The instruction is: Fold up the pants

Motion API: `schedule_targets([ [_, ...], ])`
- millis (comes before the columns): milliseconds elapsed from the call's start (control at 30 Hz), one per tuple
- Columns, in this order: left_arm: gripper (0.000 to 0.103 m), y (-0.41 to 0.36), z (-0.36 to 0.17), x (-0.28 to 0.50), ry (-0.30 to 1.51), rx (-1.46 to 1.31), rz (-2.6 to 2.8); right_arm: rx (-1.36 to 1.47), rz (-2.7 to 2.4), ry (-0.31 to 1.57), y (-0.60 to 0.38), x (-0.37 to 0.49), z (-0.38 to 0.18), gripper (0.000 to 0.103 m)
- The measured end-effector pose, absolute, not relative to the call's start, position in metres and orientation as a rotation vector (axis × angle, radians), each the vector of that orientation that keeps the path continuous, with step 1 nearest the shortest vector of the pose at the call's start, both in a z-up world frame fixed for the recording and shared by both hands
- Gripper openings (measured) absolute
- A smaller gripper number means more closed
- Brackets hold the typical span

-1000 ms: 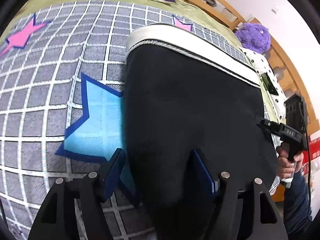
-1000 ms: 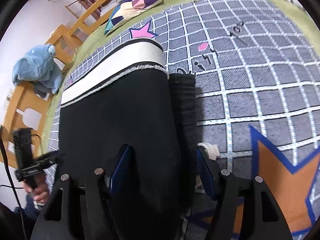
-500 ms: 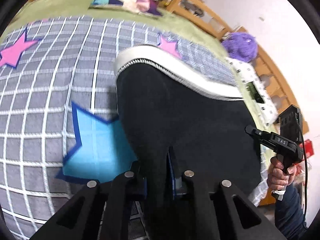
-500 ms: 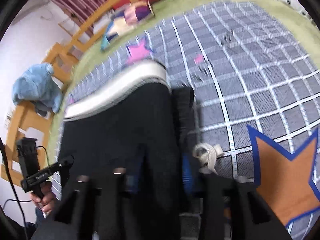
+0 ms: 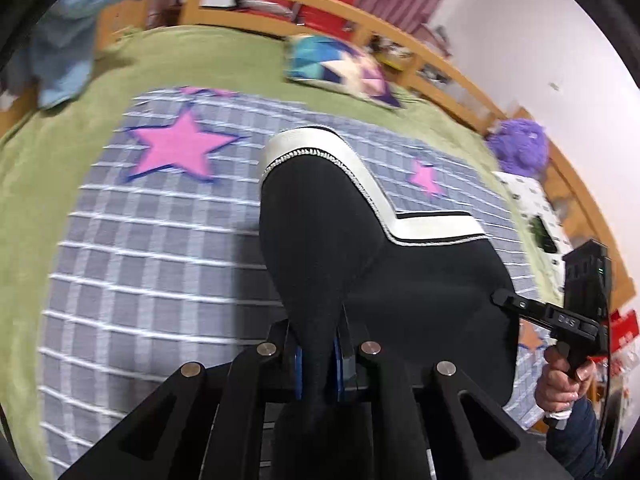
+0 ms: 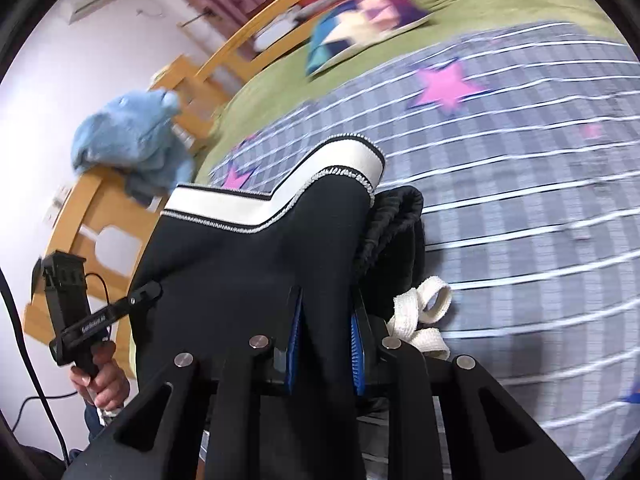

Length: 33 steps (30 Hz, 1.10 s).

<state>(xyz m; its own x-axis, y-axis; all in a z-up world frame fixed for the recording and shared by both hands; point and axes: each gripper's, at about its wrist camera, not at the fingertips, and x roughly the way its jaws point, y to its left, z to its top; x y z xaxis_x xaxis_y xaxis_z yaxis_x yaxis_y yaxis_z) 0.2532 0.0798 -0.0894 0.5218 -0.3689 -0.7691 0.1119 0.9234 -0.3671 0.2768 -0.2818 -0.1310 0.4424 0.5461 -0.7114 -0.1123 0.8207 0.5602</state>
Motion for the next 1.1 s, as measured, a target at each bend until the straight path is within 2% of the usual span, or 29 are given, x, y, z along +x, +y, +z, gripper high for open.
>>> schedule_targets([
  [100, 0.012, 0.102, -0.115, 0.263, 1.046, -0.335, -0.272, 0.477, 0.442, 1.048, -0.259, 0.286, -0.143, 0.022],
  [133, 0.017, 0.104, -0.121, 0.264, 1.055, -0.346, -0.274, 0.469, 0.432, 1.046, -0.259, 0.285, -0.145, 0.023],
  [233, 0.027, 0.097, -0.132, 0.268, 1.071, -0.289, -0.234, 0.368, 0.374, 1.083, -0.262, 0.290, -0.162, 0.031],
  [300, 0.029, 0.084, -0.136, 0.269, 1.084, -0.232, -0.214, 0.321, 0.322, 1.108, -0.273, 0.287, -0.179, 0.037],
  [400, 0.045, 0.076, -0.133, 0.256, 1.080, -0.141, -0.194, 0.327, 0.285, 1.097, -0.279, 0.282, -0.172, 0.039],
  [600, 0.056, 0.087, -0.118, 0.206, 1.044, -0.120, -0.204, 0.233, 0.206, 1.047, -0.270, 0.242, -0.139, 0.039],
  [767, 0.058, 0.091, -0.119, 0.167, 1.054, -0.177, -0.237, 0.256, 0.250, 1.002, -0.249, 0.196, -0.138, 0.039],
  [967, 0.059, 0.083, -0.150, 0.129, 1.148, -0.103, -0.222, 0.105, 0.236, 1.094, -0.224, 0.159, -0.182, 0.039],
  [1100, 0.059, 0.091, -0.125, 0.103, 1.079, -0.121, -0.226, 0.143, 0.241, 1.040, -0.228, 0.141, -0.158, 0.039],
])
